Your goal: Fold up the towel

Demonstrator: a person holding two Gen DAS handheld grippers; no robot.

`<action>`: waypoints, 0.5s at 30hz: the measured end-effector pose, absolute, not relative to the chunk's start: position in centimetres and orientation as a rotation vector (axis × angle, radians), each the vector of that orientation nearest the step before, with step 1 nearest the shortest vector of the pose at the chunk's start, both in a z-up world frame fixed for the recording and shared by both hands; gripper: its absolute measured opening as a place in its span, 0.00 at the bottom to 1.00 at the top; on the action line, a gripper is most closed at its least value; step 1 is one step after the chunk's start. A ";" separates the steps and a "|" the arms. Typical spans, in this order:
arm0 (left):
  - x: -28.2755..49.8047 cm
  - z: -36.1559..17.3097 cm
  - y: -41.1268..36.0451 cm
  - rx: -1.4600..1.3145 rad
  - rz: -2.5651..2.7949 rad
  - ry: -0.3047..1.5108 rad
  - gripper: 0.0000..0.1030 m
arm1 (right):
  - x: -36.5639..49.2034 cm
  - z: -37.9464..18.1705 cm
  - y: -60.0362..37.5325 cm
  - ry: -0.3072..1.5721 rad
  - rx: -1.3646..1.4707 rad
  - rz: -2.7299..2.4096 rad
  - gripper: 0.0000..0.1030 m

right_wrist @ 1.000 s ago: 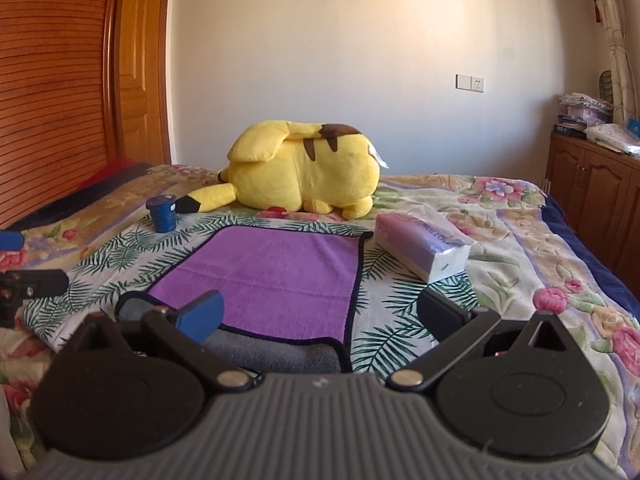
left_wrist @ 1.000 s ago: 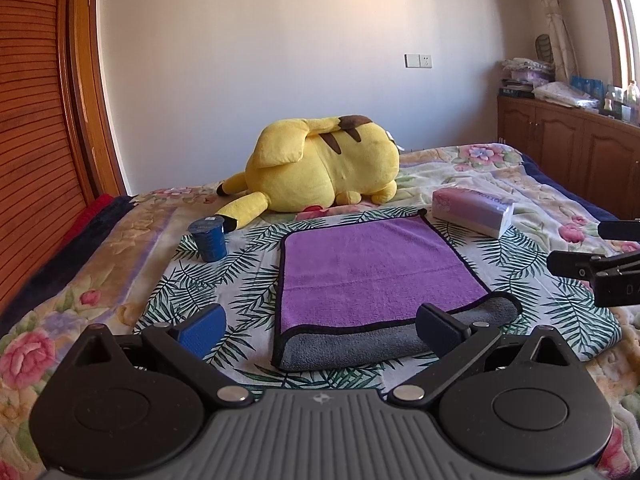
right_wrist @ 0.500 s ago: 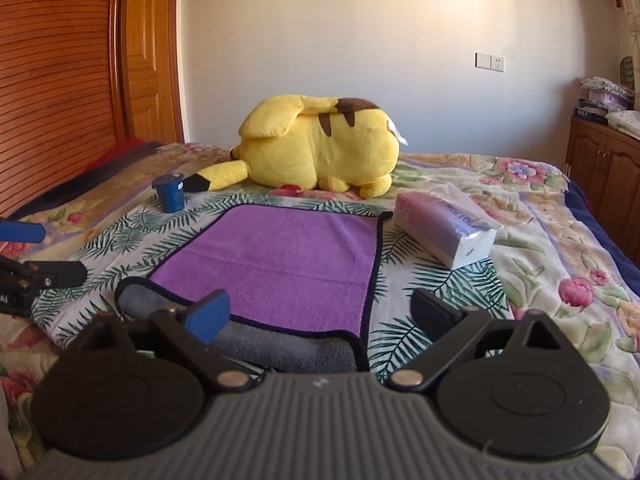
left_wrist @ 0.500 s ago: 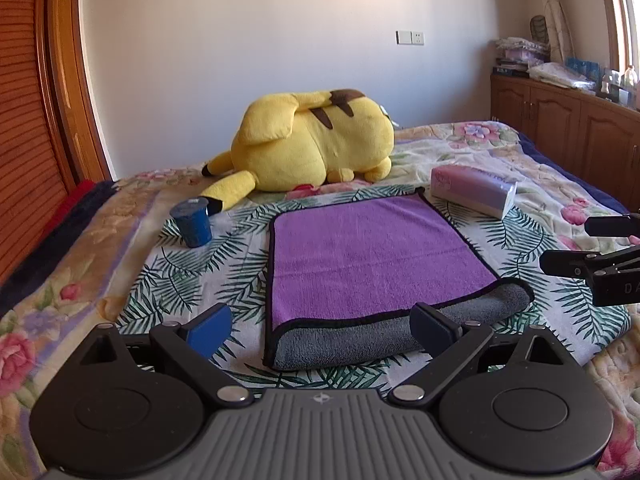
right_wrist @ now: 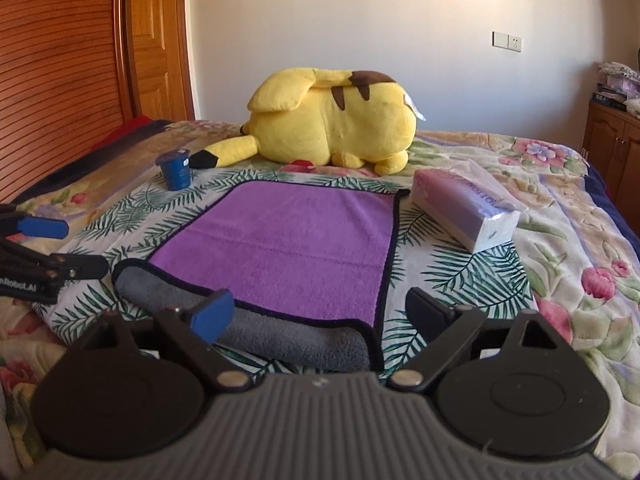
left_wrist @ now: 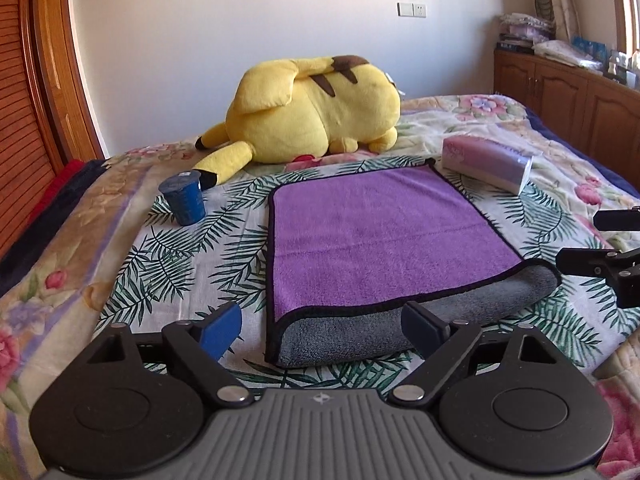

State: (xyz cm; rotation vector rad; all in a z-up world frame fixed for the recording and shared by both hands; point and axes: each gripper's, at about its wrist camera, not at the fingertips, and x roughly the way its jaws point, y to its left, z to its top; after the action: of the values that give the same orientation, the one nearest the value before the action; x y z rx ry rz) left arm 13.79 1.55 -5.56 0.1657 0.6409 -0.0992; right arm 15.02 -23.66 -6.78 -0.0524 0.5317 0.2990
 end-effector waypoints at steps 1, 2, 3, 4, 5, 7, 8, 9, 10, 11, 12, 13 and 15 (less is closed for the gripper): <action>14.0 -5.7 1.6 0.168 -0.099 0.645 0.69 | 15.2 -6.9 -23.7 0.537 -0.053 0.300 0.89; 14.2 -5.9 1.7 0.169 -0.100 0.649 0.69 | 15.5 -7.0 -23.7 0.544 -0.054 0.300 0.89; 14.4 -6.0 1.8 0.170 -0.099 0.653 0.69 | 15.7 -7.1 -23.6 0.549 -0.055 0.300 0.89; 14.6 -6.2 1.9 0.169 -0.099 0.658 0.69 | 15.9 -7.2 -23.6 0.554 -0.056 0.300 0.88; 14.8 -6.3 2.0 0.169 -0.100 0.664 0.69 | 16.1 -7.3 -23.6 0.559 -0.057 0.302 0.88; 15.2 -6.8 2.3 0.170 -0.103 0.674 0.67 | 16.4 -7.5 -23.6 0.569 -0.060 0.305 0.87; 15.5 -7.0 2.4 0.170 -0.104 0.679 0.65 | 16.5 -7.7 -23.5 0.575 -0.061 0.305 0.87; 15.7 -7.2 2.5 0.171 -0.102 0.686 0.63 | 16.7 -7.8 -23.4 0.580 -0.063 0.305 0.87; 15.9 -7.4 2.7 0.171 -0.100 0.692 0.63 | 16.8 -7.9 -23.4 0.584 -0.065 0.306 0.87; 16.1 -7.6 2.8 0.169 -0.098 0.698 0.61 | 16.9 -8.0 -23.4 0.589 -0.066 0.308 0.87; 16.4 -7.8 3.0 0.165 -0.097 0.702 0.61 | 17.0 -8.1 -23.4 0.594 -0.068 0.309 0.86; 16.6 -8.0 3.1 0.160 -0.095 0.707 0.60 | 17.2 -8.2 -23.4 0.599 -0.070 0.310 0.86; 17.0 -8.3 3.4 0.153 -0.094 0.715 0.59 | 17.4 -8.4 -23.4 0.607 -0.072 0.313 0.86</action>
State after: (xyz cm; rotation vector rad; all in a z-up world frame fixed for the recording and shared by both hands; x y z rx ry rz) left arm 17.02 3.38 -8.32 0.1528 0.7150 -0.0935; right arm 17.42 -23.42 -8.44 -0.0724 0.6066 0.3128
